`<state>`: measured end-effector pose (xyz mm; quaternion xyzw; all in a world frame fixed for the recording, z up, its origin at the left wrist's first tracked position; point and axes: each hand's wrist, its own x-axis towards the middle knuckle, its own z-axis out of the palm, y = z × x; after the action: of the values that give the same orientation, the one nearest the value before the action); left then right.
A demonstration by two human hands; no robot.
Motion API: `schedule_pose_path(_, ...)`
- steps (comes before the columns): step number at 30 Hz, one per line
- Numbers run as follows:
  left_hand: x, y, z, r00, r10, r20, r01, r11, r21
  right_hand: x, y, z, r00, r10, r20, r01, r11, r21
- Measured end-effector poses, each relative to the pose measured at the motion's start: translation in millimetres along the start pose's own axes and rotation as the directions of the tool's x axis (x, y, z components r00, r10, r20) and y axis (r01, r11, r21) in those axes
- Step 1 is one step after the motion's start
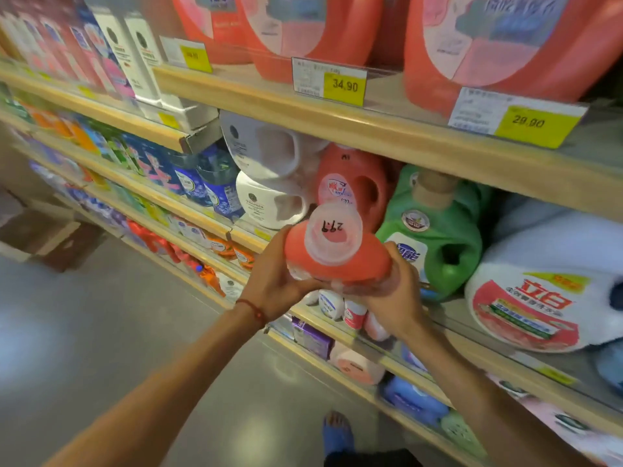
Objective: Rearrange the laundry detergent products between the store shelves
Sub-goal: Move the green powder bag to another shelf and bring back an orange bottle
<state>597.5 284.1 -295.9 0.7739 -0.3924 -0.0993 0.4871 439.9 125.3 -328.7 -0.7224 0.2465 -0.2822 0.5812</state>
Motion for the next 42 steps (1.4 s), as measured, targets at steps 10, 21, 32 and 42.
schedule_pose_path(10, 95, -48, -13, 0.986, 0.117, 0.116, -0.121, 0.992, 0.028, 52, -3, 38, 0.968, -0.015, -0.251, -0.008, 0.996, -0.089)
schedule_pose_path(21, 132, -80, 9, 0.949, 0.12, 0.292, -0.108, 0.993, -0.057, 69, 20, 61, 0.908, 0.022, -0.418, -0.161, 0.94, -0.301)
schedule_pose_path(32, 169, -89, 1, 0.935, -0.033, 0.354, -0.016, 0.991, 0.136, 95, 12, 70, 0.938, 0.094, -0.333, -0.233, 0.882, -0.409)
schedule_pose_path(42, 167, -90, 5, 0.951, -0.028, 0.307, 0.016, 0.999, 0.038, 88, 8, 85, 0.916, 0.087, -0.392, -0.31, 0.773, -0.554)
